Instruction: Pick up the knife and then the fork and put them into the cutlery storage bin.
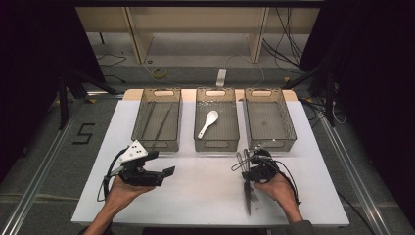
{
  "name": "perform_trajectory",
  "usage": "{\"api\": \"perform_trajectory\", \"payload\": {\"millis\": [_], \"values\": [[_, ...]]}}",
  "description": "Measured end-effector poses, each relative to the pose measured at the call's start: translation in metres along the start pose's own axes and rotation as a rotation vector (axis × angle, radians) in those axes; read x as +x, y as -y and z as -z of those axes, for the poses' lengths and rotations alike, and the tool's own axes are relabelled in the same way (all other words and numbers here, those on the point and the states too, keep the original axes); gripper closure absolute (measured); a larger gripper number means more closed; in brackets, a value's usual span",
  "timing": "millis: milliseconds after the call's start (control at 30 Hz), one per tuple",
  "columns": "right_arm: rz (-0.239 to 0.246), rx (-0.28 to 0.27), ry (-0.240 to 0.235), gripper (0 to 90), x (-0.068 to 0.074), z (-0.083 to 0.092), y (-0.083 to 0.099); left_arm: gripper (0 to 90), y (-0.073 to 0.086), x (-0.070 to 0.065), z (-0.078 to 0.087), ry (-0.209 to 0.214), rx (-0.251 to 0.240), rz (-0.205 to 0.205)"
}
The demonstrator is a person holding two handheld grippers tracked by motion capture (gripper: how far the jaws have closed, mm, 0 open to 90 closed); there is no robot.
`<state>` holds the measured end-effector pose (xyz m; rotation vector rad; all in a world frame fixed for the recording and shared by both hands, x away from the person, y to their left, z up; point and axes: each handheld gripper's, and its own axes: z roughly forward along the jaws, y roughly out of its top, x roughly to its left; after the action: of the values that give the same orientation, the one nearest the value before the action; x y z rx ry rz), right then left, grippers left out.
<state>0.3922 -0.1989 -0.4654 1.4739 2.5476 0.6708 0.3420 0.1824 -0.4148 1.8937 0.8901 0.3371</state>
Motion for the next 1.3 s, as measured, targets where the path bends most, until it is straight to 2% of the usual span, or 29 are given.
{"api": "perform_trajectory", "payload": {"millis": [367, 667, 900, 1300], "values": [[0.011, 0.017, 0.028, 60.5, 0.0046, -0.0005, -0.0012, 16.5, 0.0001, -0.0014, -0.0007, 0.001, 0.008, -0.007], [-0.019, 0.021, 0.000, 65.4, 0.0050, 0.0000, -0.0016, 16.9, 0.0002, -0.0022, -0.0008, 0.002, 0.009, -0.010], [-0.022, 0.025, -0.031, 68.3, 0.0051, -0.0006, -0.0020, 17.4, 0.0004, -0.0021, -0.0009, 0.003, 0.013, -0.018], [-0.040, 0.029, -0.055, 70.7, 0.0033, -0.0003, -0.0023, 18.4, 0.0003, -0.0031, -0.0009, 0.004, 0.010, -0.020]]}}
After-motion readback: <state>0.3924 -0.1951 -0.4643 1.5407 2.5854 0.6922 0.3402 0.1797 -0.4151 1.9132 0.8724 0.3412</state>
